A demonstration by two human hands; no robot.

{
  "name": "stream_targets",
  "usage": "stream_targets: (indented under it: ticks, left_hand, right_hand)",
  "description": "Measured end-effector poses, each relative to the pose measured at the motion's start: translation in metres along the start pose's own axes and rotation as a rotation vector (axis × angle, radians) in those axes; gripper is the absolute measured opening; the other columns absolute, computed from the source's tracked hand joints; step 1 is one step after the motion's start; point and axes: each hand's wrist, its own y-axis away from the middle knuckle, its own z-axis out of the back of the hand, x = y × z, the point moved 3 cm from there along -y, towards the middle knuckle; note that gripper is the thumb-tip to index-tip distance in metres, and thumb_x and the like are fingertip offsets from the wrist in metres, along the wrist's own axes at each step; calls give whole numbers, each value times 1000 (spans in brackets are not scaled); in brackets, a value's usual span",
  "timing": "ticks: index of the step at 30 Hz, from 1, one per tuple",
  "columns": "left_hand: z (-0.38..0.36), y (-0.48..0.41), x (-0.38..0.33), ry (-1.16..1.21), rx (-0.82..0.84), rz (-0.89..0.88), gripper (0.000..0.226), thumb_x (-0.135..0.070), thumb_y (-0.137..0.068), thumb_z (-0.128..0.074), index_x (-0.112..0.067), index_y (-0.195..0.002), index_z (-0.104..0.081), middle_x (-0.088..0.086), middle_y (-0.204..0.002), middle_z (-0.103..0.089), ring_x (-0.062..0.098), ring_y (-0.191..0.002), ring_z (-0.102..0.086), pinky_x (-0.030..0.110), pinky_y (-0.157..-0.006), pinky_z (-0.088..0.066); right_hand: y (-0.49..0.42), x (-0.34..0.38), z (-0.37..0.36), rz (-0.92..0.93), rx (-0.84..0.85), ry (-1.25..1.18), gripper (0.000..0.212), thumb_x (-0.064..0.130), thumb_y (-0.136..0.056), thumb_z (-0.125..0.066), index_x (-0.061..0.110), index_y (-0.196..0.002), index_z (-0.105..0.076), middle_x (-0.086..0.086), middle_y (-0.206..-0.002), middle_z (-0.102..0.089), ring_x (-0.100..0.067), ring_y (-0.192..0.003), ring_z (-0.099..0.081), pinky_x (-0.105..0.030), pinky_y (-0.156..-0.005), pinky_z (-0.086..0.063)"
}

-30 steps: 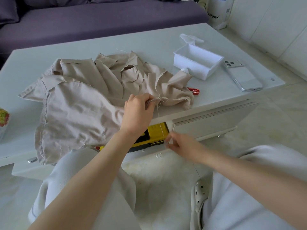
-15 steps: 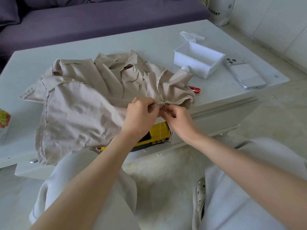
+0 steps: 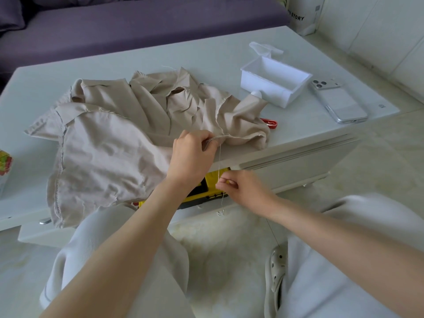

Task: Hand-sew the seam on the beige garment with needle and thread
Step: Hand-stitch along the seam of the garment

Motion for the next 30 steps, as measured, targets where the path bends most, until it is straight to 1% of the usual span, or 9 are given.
stream_targets:
  ticks: [3,6,8,11,17,21,25,28,30]
  left_hand:
    - [0,0,1,-4,3,9,30,-28,-92,-58,-3,-76,-67,12,-58,-58,33,-68,-54,44,-73,-49]
    - [-1,1,3,-2,18,18,22,-24,-92,-60,-10,-79,-71,5,-56,-57,32,-71,-54,46,-76,-49]
    - [-1,1,4,1,27,21,19,-23,-91,-59,-13,-81,-72,0,-55,-56,30,-72,-54,45,-77,-49]
    - [0,2,5,0,18,21,22,-25,-91,-59,-11,-80,-71,1,-56,-55,29,-72,-53,41,-74,-46]
    - [3,1,6,-6,46,0,13,-32,-89,-64,-20,-89,-69,-8,-64,-54,21,-75,-52,42,-77,-45]
    - [3,3,7,-17,58,16,10,-33,-88,-65,-26,-82,-61,-10,-63,-52,21,-75,-51,41,-76,-44]
    - [4,5,7,-40,79,1,13,-32,-89,-65,-28,-77,-60,-14,-59,-51,22,-75,-52,40,-74,-44]
    - [3,7,6,-50,89,-1,12,-31,-89,-64,-23,-82,-68,-15,-59,-51,22,-76,-53,37,-74,-42]
    - [3,8,6,-54,95,-3,12,-30,-89,-64,-22,-83,-70,-16,-58,-50,22,-76,-52,36,-74,-41]
  right_hand:
    - [2,-4,-5,5,56,63,35,29,-93,-56,34,-60,-47,11,-46,-40,-1,-46,-43,-18,-52,-33]
    - [3,-6,-9,17,81,96,26,30,-94,-55,26,-69,-57,11,-45,-39,-2,-45,-44,-25,-55,-37]
    - [3,-6,-9,32,92,109,22,29,-94,-55,20,-76,-62,11,-45,-39,1,-46,-46,-23,-53,-35]
    - [4,-1,-4,64,86,121,17,30,-96,-52,20,-84,-59,12,-50,-41,5,-49,-47,-16,-50,-30]
    - [6,22,28,164,-189,-92,5,21,-100,-40,16,-100,-43,6,-60,-42,-7,-51,-42,-21,-49,-31]
    - [1,21,44,199,-334,-94,19,13,-102,-33,10,-113,-48,13,-65,-39,-2,-53,-44,-12,-52,-32]
    - [-6,19,47,235,-358,-65,28,13,-99,-42,4,-126,-45,19,-69,-39,9,-63,-49,-7,-58,-35]
    - [-11,19,44,267,-325,-13,33,14,-95,-51,4,-127,-45,15,-68,-41,2,-63,-48,-10,-58,-37]
    - [-15,16,43,272,-325,49,28,13,-93,-56,5,-120,-53,16,-65,-37,3,-62,-47,-10,-58,-36]
